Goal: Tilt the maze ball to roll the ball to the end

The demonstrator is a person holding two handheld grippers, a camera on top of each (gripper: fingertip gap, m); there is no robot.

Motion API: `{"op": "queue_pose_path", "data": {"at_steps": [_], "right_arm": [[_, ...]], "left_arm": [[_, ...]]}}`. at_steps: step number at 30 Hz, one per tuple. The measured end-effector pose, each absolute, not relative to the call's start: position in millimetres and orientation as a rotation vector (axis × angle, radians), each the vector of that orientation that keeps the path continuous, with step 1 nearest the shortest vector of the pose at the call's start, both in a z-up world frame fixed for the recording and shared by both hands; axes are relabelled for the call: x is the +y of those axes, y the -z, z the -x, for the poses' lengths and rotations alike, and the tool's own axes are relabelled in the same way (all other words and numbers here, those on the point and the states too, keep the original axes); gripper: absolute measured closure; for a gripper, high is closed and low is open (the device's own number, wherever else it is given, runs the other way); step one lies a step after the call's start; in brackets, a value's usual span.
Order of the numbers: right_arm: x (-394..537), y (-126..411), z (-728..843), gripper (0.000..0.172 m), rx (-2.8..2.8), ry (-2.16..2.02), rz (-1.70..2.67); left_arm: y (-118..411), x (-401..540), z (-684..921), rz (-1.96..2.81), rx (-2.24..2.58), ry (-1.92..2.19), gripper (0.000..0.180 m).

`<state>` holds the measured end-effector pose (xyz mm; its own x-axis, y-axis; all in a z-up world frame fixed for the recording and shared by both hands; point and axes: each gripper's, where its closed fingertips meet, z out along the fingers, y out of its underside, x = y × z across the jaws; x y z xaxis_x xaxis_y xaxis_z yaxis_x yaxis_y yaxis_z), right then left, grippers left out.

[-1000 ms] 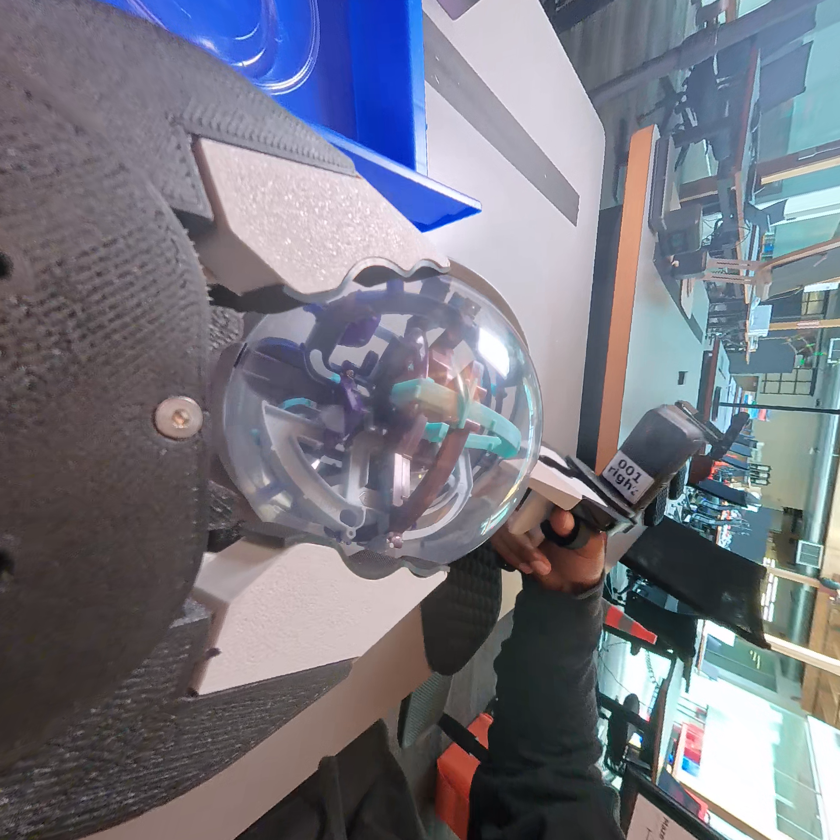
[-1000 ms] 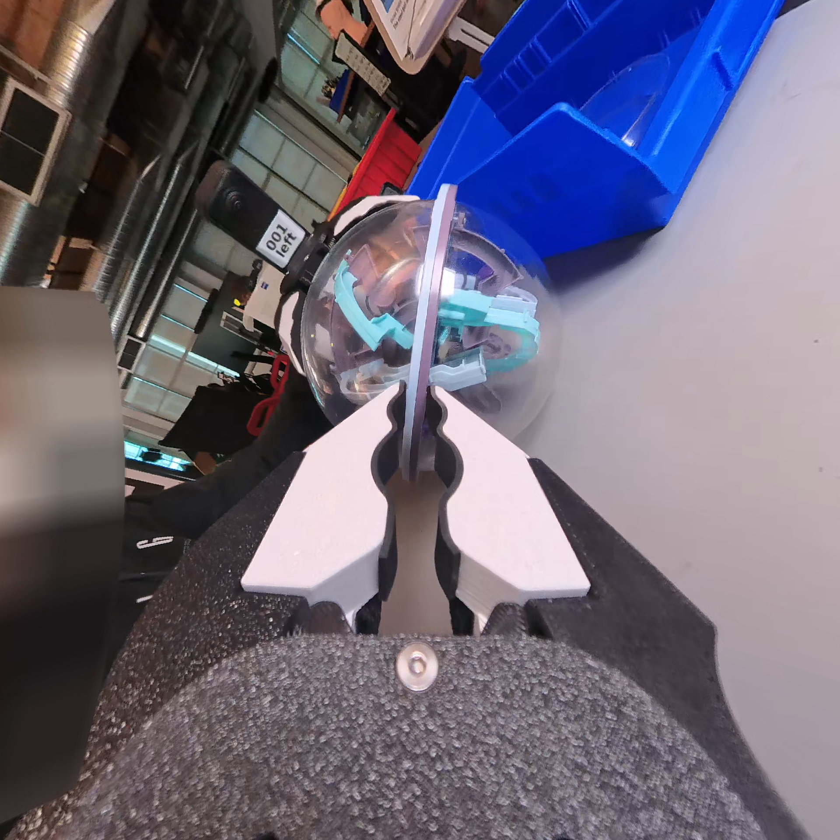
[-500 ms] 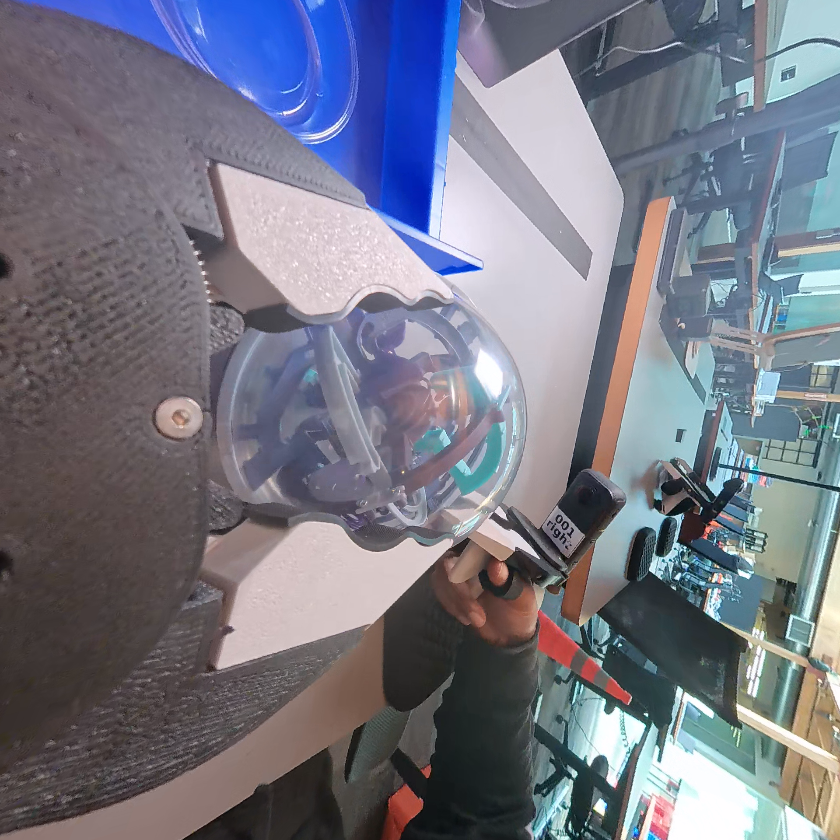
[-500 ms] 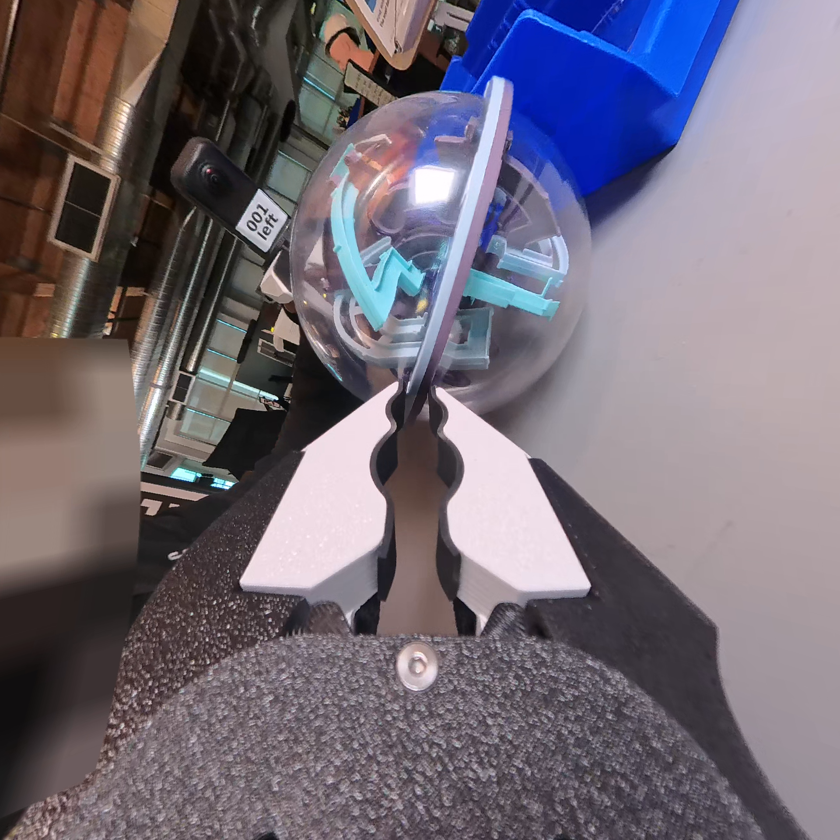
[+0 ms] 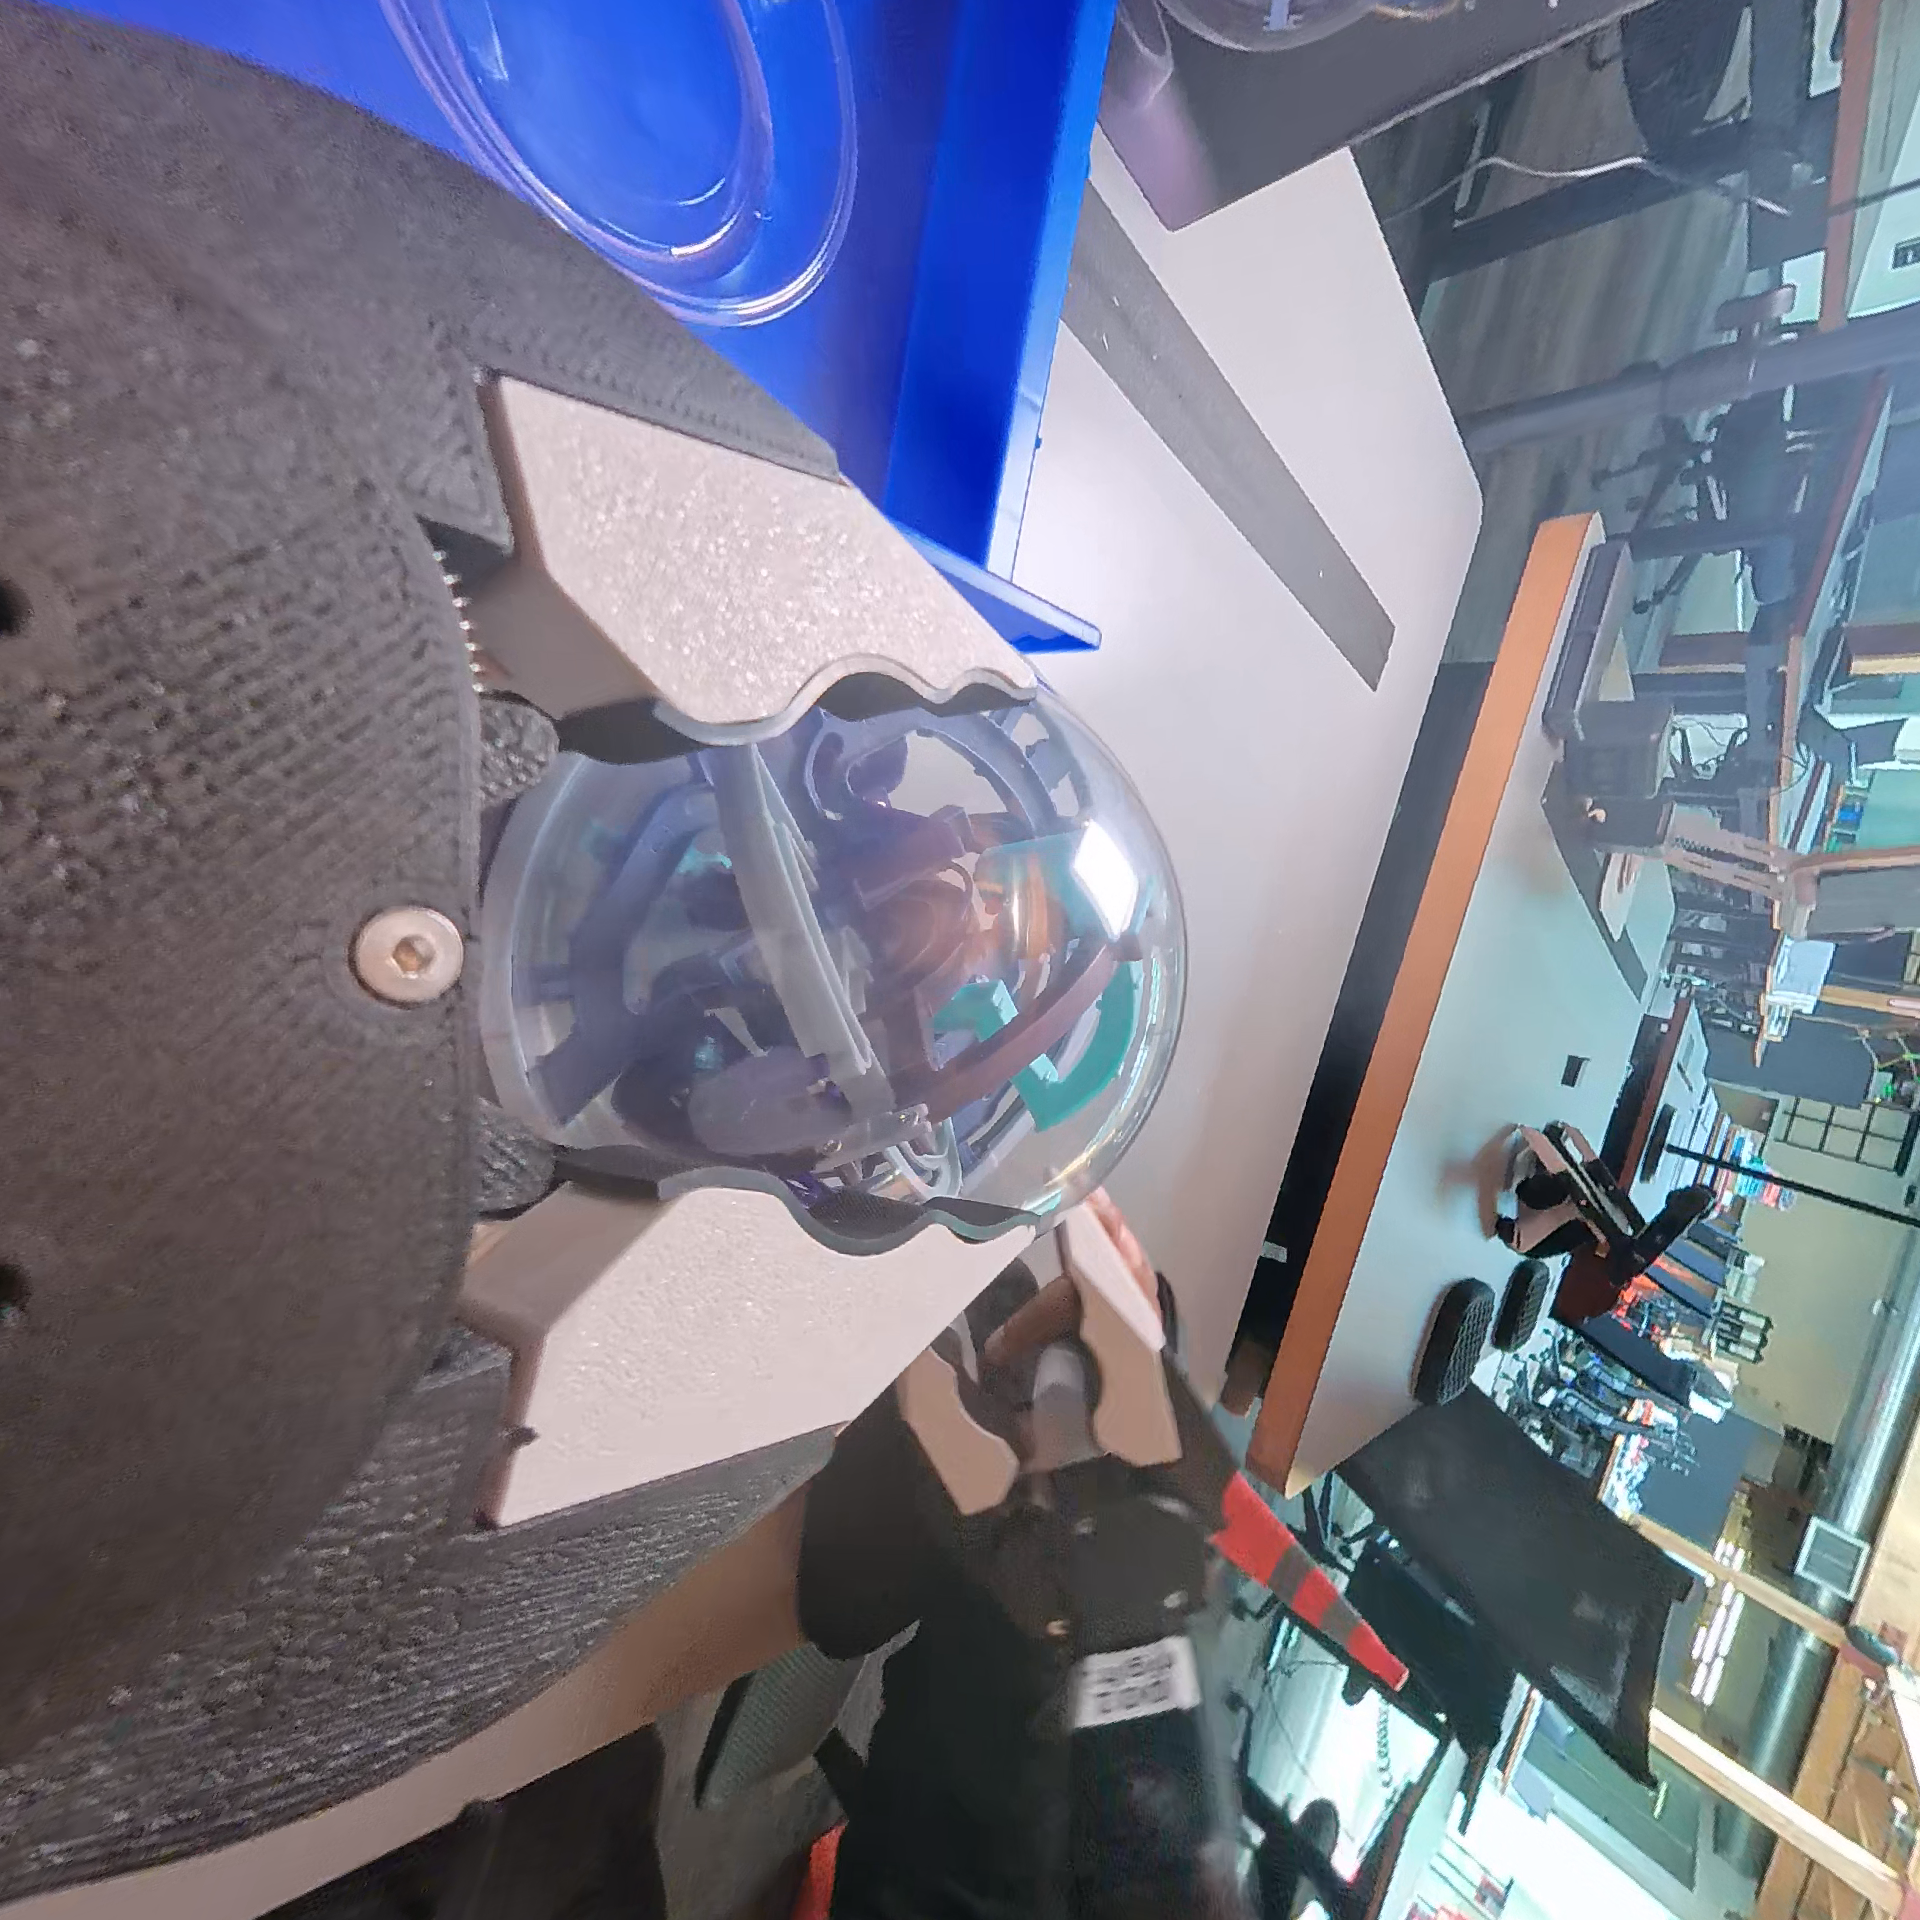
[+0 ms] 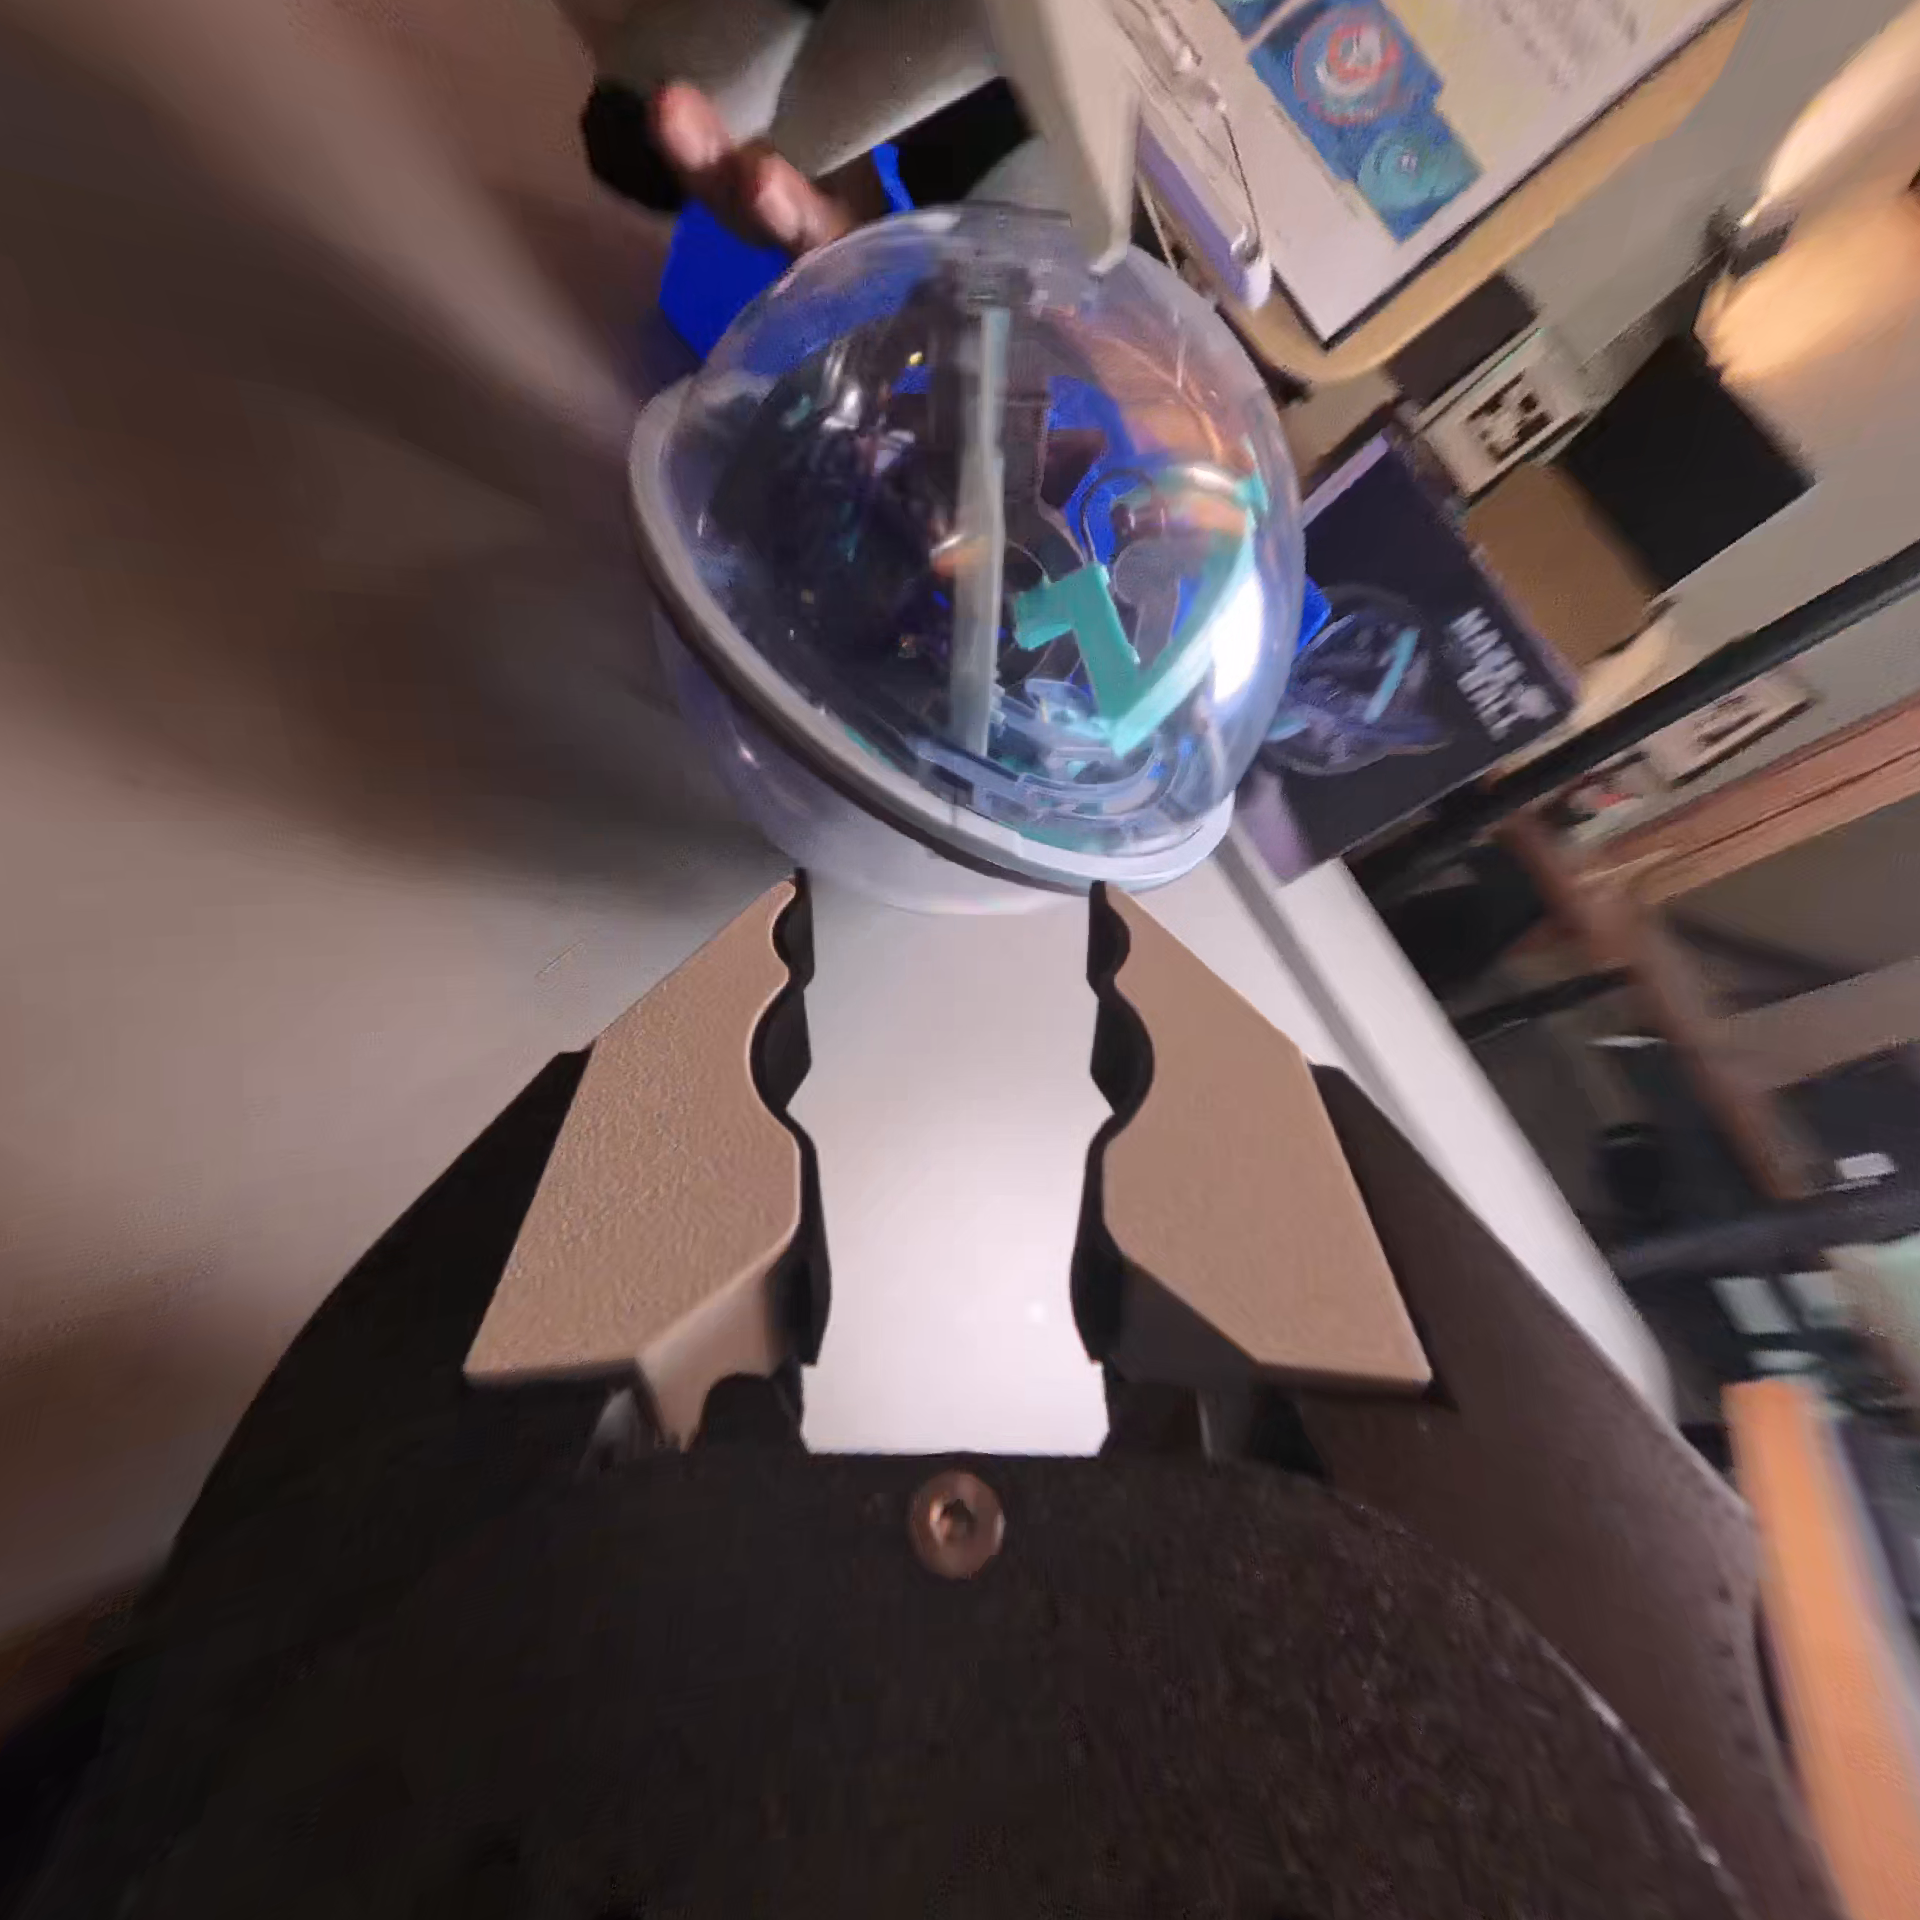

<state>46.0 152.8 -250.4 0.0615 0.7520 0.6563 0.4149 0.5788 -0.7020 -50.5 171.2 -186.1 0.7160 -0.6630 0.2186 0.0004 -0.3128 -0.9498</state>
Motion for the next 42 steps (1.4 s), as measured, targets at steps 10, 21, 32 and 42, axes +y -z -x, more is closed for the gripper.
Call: {"op": "queue_pose_path", "data": {"at_steps": [10, 21, 32, 42], "right_arm": [[156, 246, -29, 0.162, -1.561, 0.13, 0.654], [160, 249, -35, 0.166, -1.557, 0.054, 0.695], [160, 248, -35, 0.166, -1.542, 0.01, 0.723], [155, 243, -34, 0.166, -1.503, -0.142, 0.818]], "left_arm": [[186, 179, 55, 1.813, 0.443, 0.713, 0.089], [185, 172, 64, 1.795, 0.512, 0.682, 0.084], [197, 168, 66, 1.81, 0.556, 0.7, 0.086], [205, 159, 72, 1.806, 0.634, 0.685, 0.094]]}}
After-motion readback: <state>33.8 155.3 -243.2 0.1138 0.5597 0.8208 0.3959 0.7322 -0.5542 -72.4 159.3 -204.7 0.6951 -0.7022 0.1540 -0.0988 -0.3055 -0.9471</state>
